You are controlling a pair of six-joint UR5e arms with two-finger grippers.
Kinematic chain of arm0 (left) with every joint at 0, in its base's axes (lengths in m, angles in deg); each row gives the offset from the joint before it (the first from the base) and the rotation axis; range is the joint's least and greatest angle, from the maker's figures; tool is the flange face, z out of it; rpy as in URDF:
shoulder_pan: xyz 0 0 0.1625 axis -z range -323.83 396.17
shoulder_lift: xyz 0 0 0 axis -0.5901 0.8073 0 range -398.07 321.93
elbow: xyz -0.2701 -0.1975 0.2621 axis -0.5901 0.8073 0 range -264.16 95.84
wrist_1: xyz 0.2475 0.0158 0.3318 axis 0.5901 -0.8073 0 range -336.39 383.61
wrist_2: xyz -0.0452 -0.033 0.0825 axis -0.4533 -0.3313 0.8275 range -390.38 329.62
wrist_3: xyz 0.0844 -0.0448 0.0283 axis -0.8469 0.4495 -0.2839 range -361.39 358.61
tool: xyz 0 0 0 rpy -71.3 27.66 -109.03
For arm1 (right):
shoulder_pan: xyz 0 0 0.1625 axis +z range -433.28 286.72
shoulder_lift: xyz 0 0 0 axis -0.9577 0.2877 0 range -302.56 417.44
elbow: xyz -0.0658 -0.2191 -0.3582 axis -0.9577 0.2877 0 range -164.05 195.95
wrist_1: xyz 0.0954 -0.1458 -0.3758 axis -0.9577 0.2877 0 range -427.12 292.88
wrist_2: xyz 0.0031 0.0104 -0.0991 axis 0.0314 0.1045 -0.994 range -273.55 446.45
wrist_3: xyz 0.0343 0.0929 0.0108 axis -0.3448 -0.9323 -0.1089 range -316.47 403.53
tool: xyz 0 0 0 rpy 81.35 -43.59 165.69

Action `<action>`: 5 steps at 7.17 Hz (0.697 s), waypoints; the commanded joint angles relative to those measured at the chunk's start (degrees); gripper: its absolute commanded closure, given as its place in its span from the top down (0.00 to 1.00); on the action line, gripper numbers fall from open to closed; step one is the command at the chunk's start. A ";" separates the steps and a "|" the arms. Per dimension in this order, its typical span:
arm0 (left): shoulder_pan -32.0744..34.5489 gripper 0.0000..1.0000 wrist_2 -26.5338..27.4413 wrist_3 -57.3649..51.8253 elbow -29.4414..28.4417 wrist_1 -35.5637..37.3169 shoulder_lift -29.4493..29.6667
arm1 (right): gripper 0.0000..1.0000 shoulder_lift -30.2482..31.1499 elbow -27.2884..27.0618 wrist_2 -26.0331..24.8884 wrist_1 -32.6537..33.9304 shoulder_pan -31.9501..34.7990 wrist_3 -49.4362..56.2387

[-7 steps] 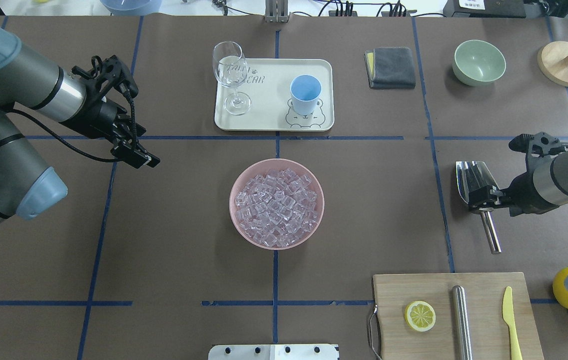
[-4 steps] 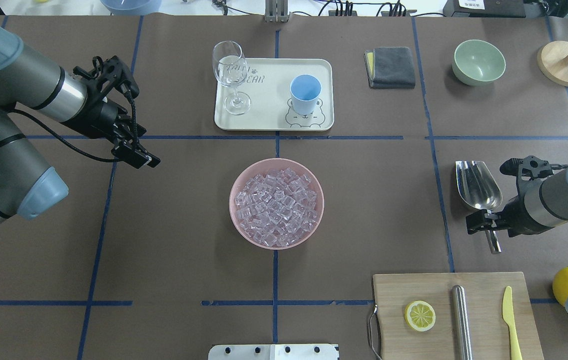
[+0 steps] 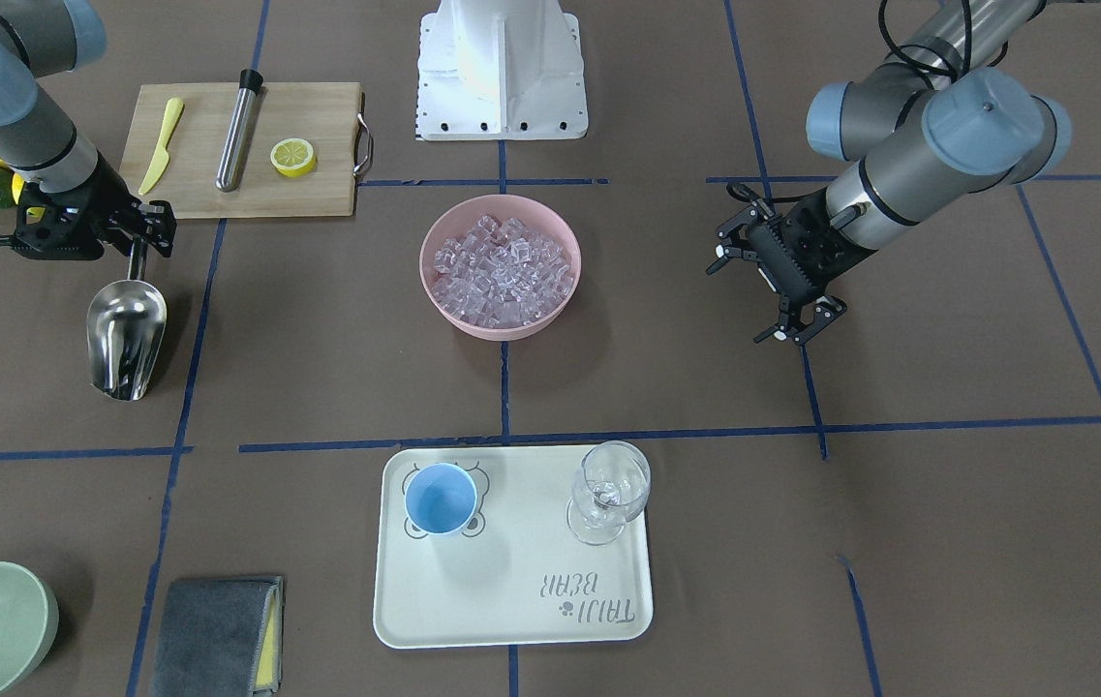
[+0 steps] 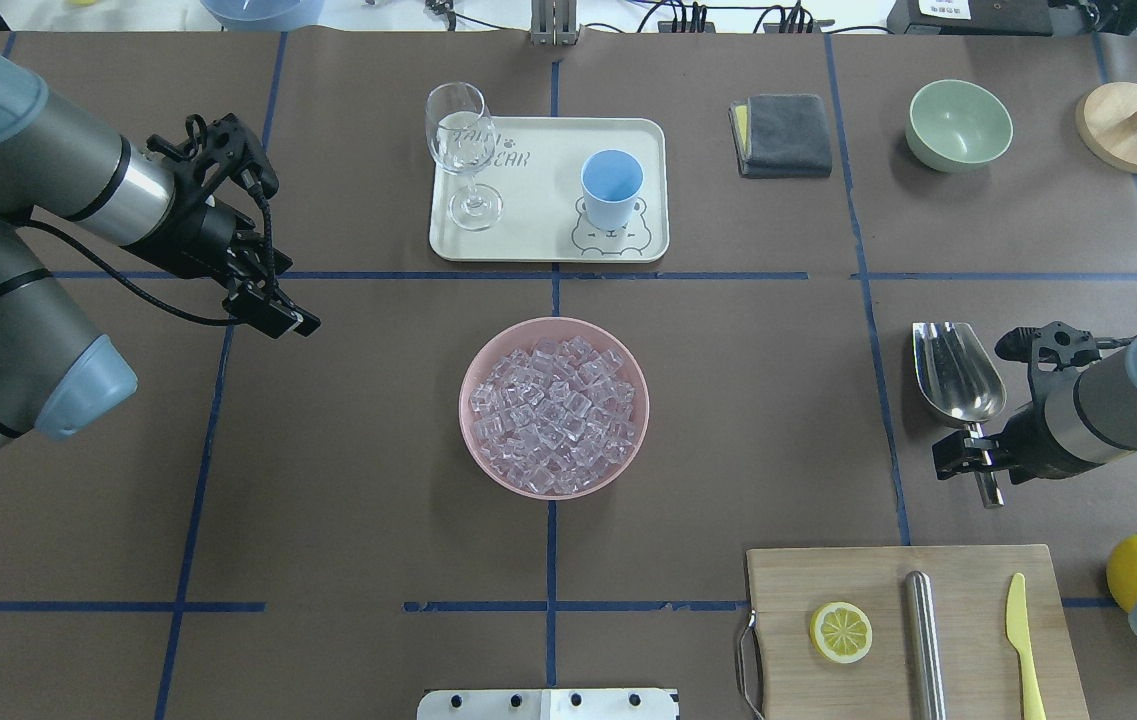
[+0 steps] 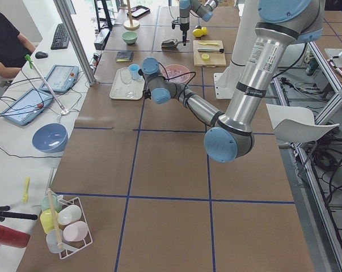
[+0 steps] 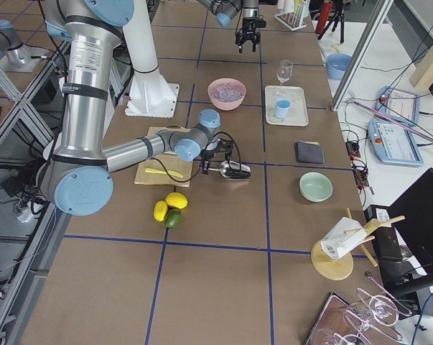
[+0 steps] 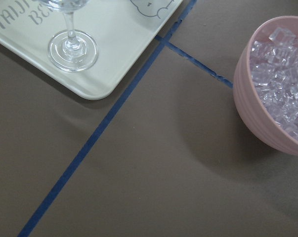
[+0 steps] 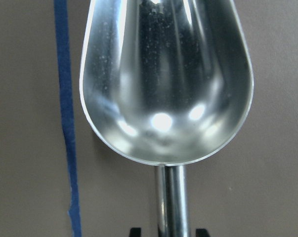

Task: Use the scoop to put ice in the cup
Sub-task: 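Move the right gripper down onto the metal scoop handle while the left arm advances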

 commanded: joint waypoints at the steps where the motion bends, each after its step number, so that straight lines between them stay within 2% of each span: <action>1: -0.04 1.00 0.55 -0.07 -0.14 -0.02 -0.02 | 0.33 0.08 0.16 0.11 0.12 -0.02 0.09; 2: -0.04 1.00 0.64 -0.07 -0.22 -0.02 -0.02 | 0.33 0.08 0.24 0.11 0.12 -0.02 0.09; 3: -0.04 1.00 0.64 -0.07 -0.23 0.07 -0.02 | 0.00 0.08 -0.10 0.28 0.12 0.07 0.09; 5: -0.04 1.00 0.64 -0.07 -0.05 0.07 0.07 | 0.00 0.60 -4.04 1.07 0.12 2.86 0.00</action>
